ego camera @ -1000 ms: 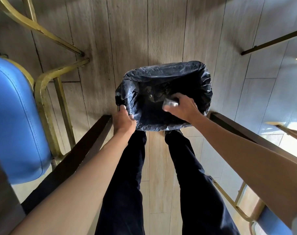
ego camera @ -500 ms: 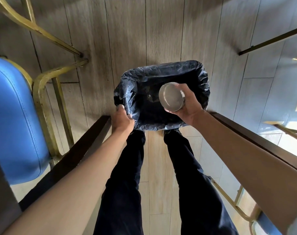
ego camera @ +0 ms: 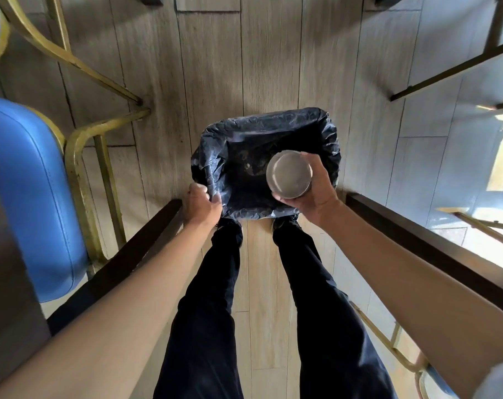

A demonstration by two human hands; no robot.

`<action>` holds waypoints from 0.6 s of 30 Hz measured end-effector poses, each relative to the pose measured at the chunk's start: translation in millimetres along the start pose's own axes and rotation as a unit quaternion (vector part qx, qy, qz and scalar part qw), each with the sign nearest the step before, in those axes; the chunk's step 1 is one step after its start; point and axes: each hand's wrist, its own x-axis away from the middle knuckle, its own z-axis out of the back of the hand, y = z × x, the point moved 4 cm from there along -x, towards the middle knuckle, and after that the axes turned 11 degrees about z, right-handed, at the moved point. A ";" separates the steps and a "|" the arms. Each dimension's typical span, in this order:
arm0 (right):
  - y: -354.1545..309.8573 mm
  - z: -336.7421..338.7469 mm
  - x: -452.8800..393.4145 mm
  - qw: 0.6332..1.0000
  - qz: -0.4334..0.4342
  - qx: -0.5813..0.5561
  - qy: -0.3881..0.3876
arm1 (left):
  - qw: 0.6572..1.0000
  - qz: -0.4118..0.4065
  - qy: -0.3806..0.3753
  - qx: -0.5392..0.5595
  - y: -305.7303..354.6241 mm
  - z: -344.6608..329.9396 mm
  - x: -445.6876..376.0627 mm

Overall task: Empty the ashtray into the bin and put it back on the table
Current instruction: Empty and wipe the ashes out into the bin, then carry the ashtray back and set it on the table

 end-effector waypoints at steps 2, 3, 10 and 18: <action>-3.2 -2.5 20.6 0.999 -0.017 -0.046 -0.010 | 1.000 0.000 0.011 0.022 1.1 5.8 23.0; -6.2 -5.1 33.8 0.997 -0.027 -0.066 -0.015 | 1.000 0.002 0.012 0.029 3.2 9.7 37.5; -48.8 -26.5 165.8 0.984 -0.048 -0.161 -0.056 | 0.995 -0.039 -0.066 0.060 22.3 51.4 169.8; -120.8 -34.7 296.3 0.989 0.017 -0.110 -0.096 | 0.964 -0.259 -0.059 0.028 28.3 129.1 309.7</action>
